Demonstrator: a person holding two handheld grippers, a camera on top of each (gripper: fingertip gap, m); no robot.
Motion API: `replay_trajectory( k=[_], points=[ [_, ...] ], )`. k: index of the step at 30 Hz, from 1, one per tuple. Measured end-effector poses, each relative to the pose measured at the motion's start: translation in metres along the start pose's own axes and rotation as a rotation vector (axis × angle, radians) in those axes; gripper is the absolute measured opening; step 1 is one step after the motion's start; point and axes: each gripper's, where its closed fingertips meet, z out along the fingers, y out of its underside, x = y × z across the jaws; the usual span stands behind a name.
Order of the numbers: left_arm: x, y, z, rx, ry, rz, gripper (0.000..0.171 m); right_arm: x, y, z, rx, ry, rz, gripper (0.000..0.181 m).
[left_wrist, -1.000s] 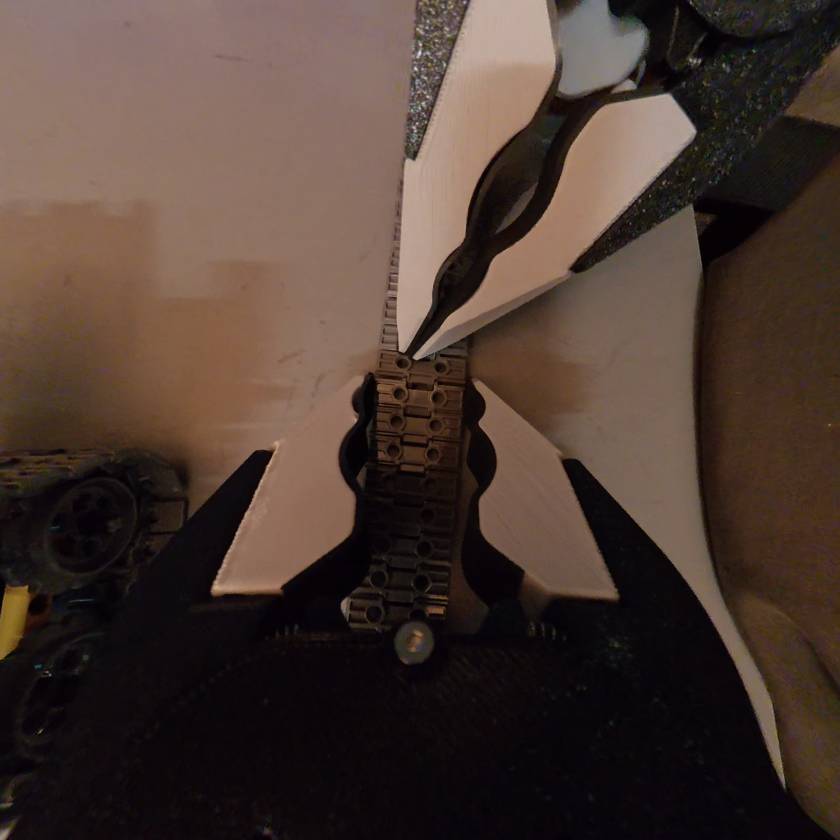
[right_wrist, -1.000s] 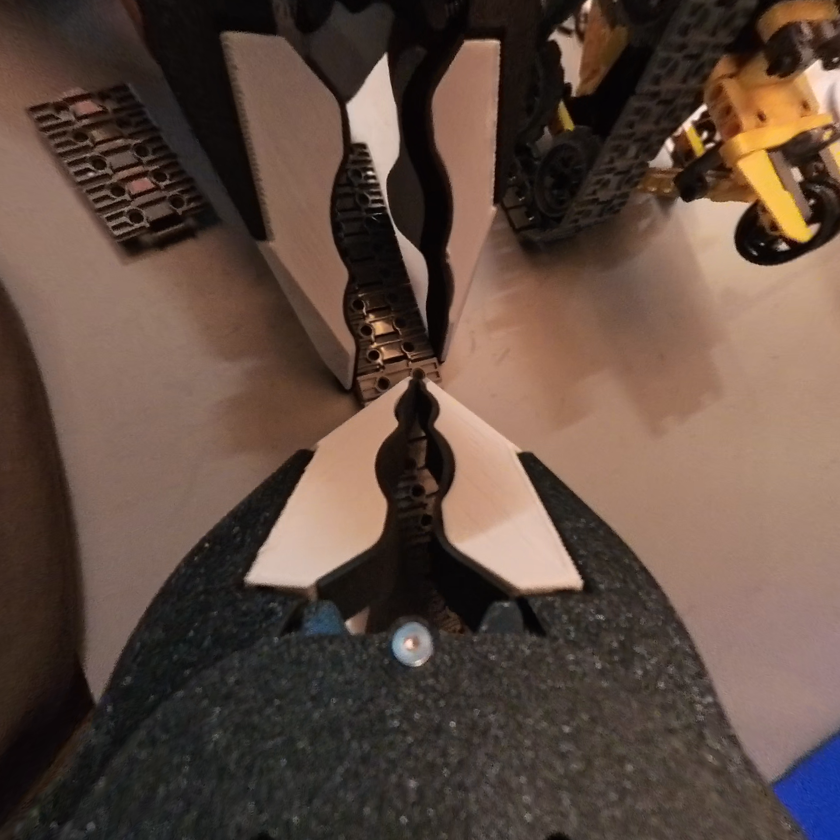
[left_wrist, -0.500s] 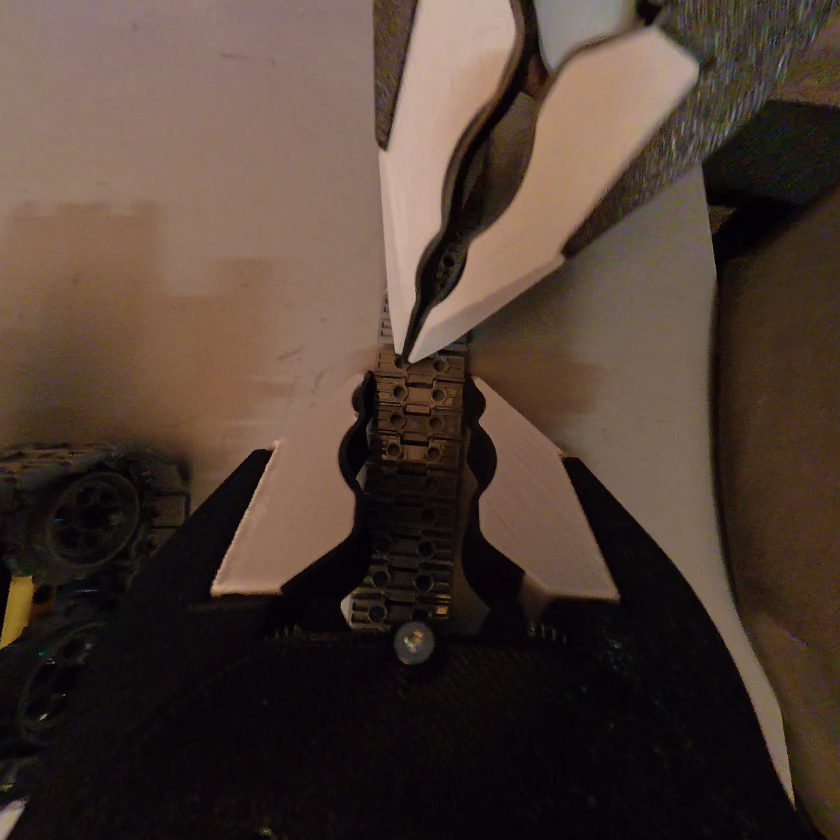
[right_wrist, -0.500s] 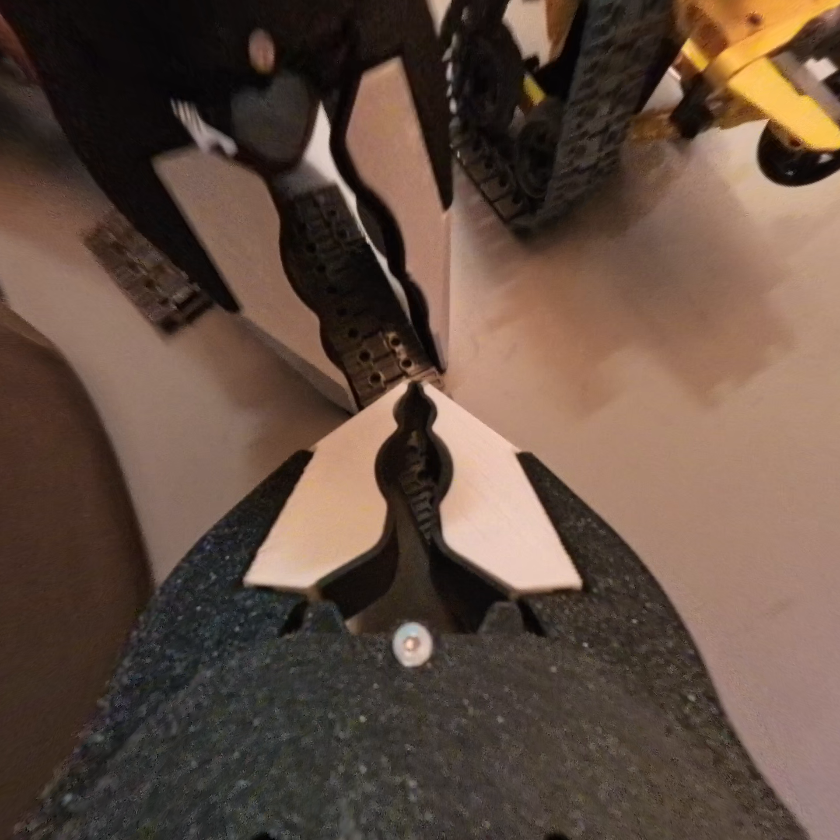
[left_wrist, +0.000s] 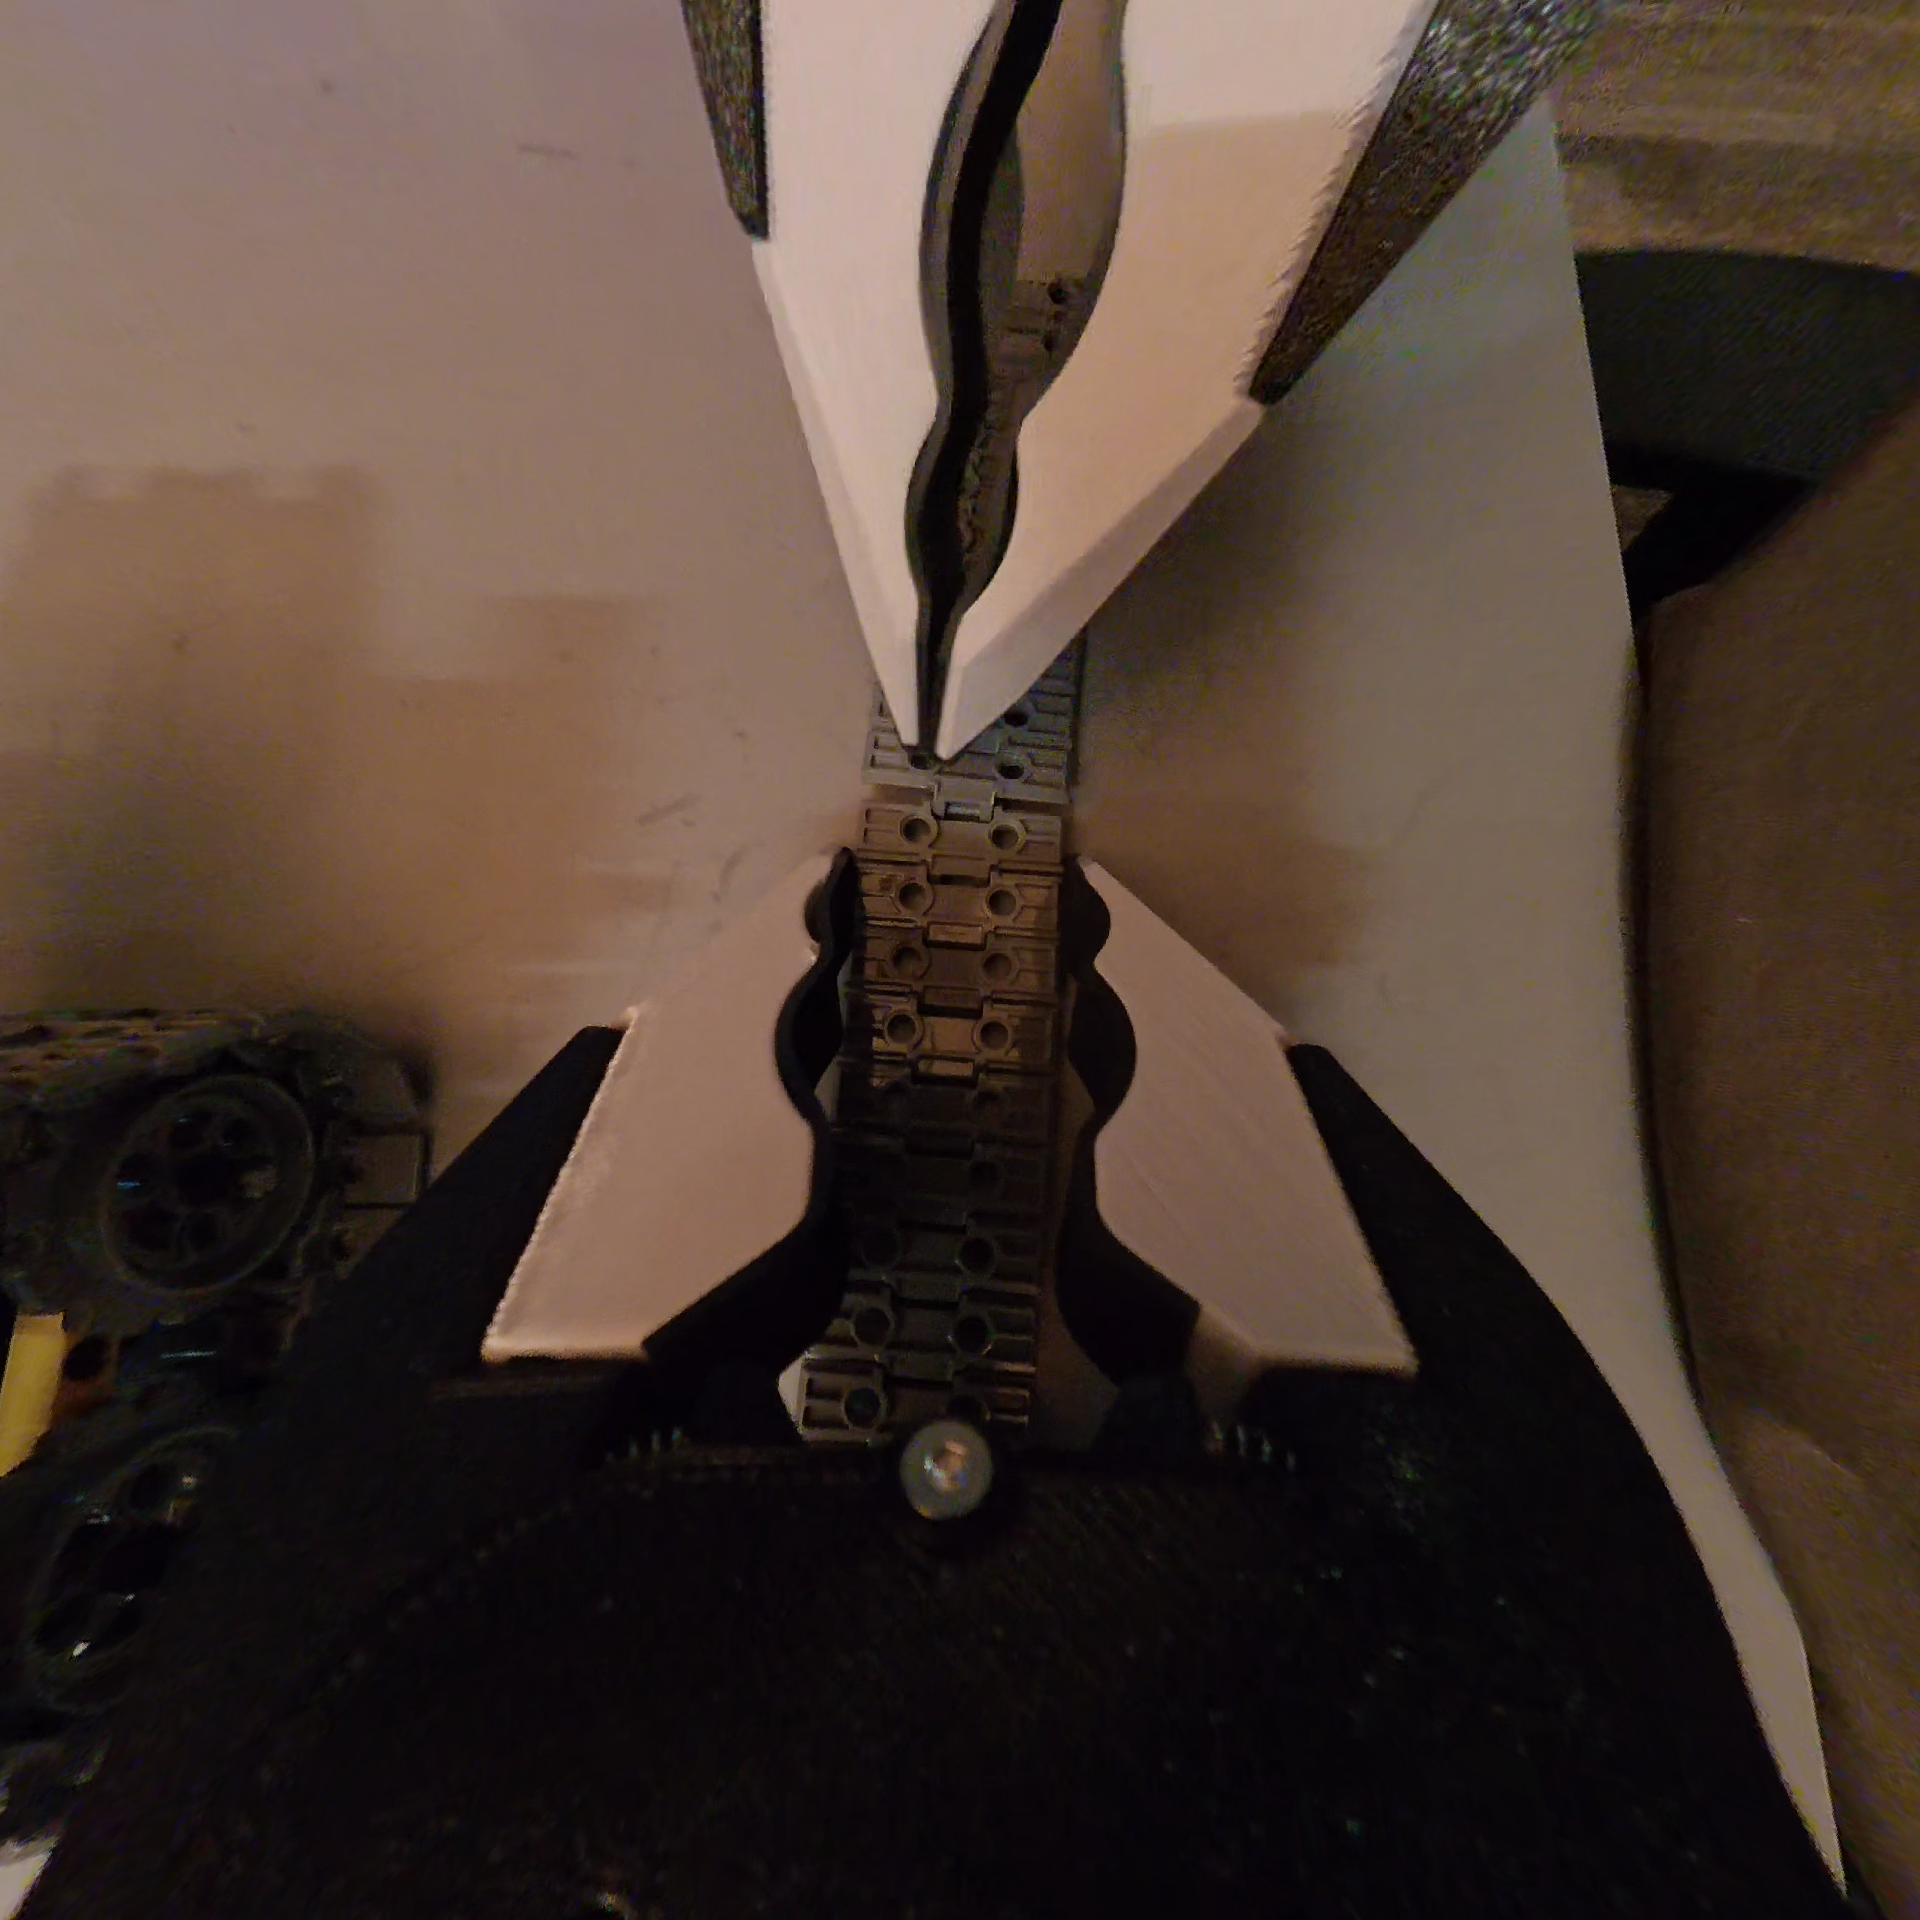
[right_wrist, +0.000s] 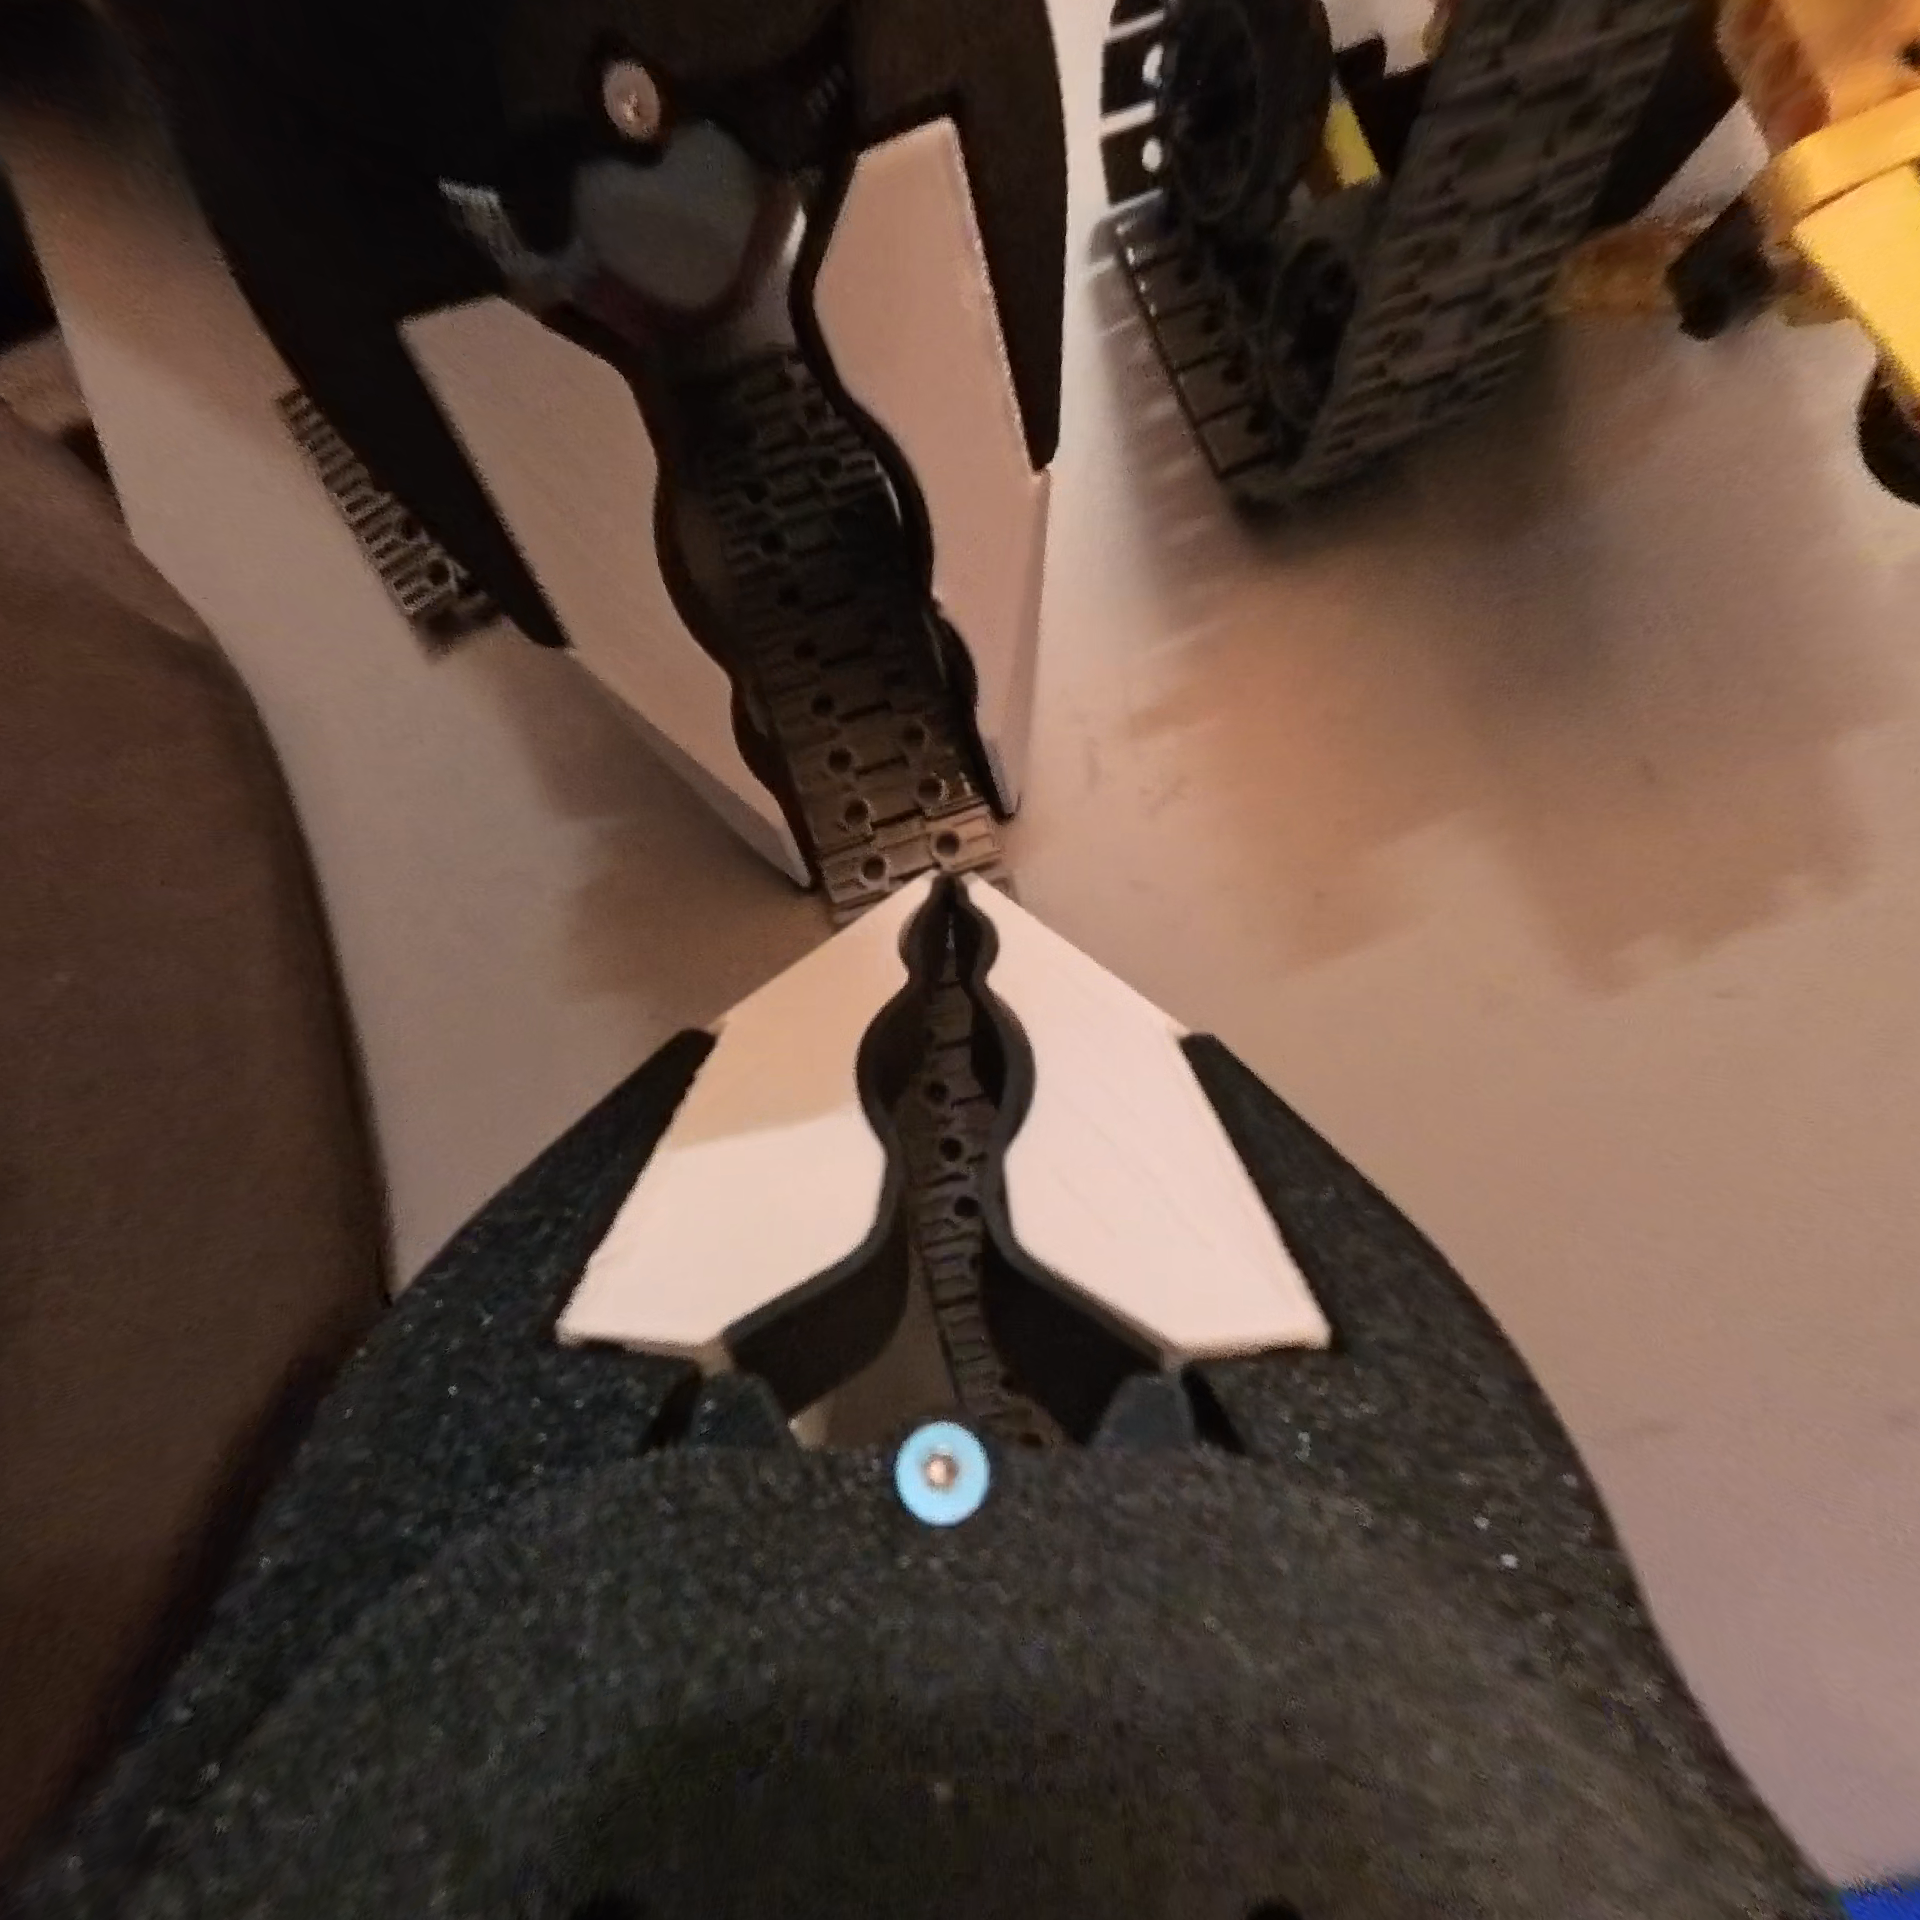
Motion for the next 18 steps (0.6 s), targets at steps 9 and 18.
replay_trajectory(
  k=[9,18],
  points=[
    [0.0,0.0,0.0,0.006,0.008,-0.007,0.038,-0.008,0.006,0.009,-0.067,-0.101,0.06,0.0],
    [0.0,-0.001,0.0,-0.001,0.011,-0.011,0.038,-0.007,0.007,0.013,-0.174,-0.114,0.04,0.0]
  ],
)
